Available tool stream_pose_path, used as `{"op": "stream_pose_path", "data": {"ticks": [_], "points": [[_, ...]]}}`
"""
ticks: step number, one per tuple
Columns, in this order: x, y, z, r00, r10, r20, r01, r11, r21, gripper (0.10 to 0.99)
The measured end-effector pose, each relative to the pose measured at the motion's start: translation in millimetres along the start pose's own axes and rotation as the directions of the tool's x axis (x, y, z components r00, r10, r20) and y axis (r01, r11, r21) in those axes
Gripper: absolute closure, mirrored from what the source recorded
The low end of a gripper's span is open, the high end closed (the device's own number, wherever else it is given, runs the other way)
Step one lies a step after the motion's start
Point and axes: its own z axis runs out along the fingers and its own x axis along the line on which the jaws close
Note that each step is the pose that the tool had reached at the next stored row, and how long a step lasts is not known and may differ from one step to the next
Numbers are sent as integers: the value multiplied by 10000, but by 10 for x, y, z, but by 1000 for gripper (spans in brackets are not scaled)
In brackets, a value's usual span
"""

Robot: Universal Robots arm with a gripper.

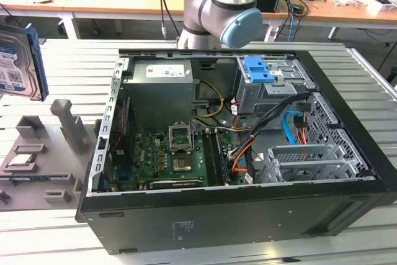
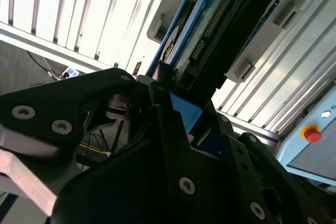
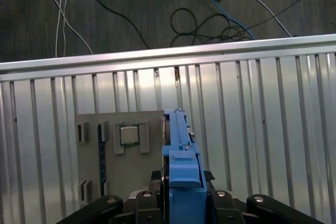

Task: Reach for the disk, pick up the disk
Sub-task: 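Pick up the disk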

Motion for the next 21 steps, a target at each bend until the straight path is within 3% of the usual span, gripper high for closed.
{"op": "stream_pose_path", "data": {"ticks": [11, 19, 21], "points": [[0, 9, -244, 10000, 0, 0, 0, 10000, -1, 714], [0, 14, -369, 10000, 0, 0, 0, 10000, -2, 714], [0, 17, -462, 10000, 0, 0, 0, 10000, -1, 714]]}}
